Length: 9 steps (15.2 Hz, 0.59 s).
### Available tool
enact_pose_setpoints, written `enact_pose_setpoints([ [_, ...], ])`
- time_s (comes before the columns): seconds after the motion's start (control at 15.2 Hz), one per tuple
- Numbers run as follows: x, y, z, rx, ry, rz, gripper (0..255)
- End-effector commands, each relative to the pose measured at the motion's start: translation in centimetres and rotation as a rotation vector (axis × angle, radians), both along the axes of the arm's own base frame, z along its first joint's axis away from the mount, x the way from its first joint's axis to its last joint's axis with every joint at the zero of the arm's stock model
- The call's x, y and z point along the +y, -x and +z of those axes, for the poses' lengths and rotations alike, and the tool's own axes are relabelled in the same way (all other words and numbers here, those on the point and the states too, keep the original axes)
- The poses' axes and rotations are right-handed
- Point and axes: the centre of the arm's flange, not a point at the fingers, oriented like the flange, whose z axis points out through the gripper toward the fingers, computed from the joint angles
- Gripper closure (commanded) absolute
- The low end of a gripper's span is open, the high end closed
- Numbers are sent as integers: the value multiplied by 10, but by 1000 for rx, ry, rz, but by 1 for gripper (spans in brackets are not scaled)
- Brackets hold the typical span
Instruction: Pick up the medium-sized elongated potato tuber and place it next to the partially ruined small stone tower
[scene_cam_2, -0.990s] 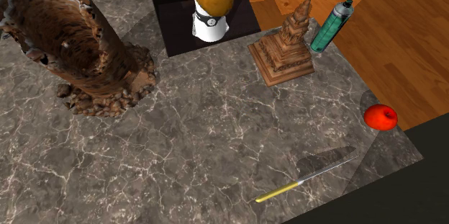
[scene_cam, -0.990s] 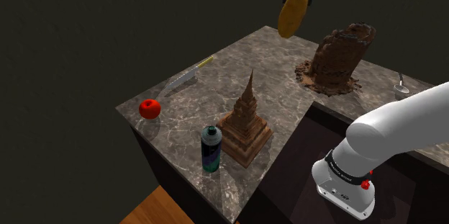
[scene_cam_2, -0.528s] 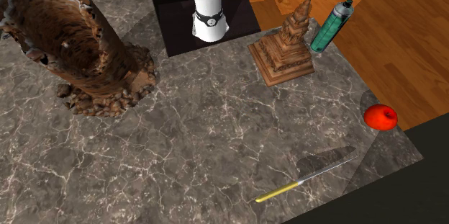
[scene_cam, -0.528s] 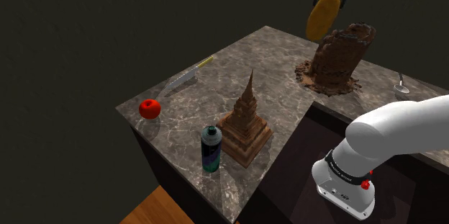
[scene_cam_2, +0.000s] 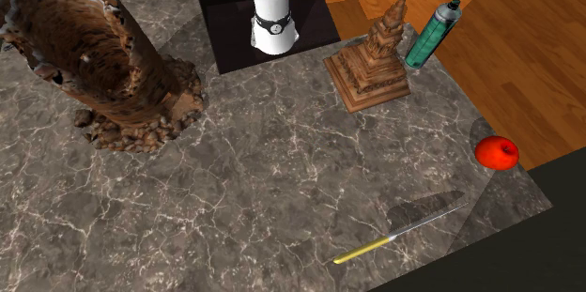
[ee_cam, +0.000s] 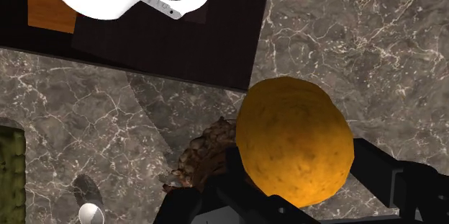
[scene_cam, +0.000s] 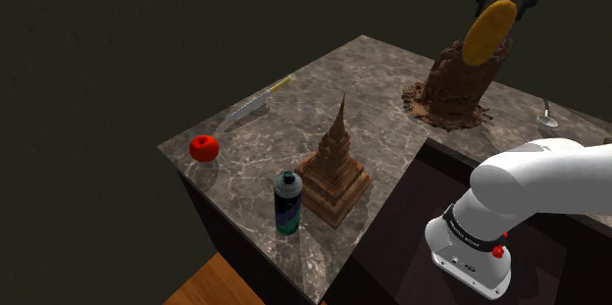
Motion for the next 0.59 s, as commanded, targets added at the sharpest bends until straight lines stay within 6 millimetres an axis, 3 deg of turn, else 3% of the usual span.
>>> enact_pose_setpoints([
  [0.0,-15,22,0,1,0,1,255],
  [0.53,-74,109,0,1,0,1,255],
])
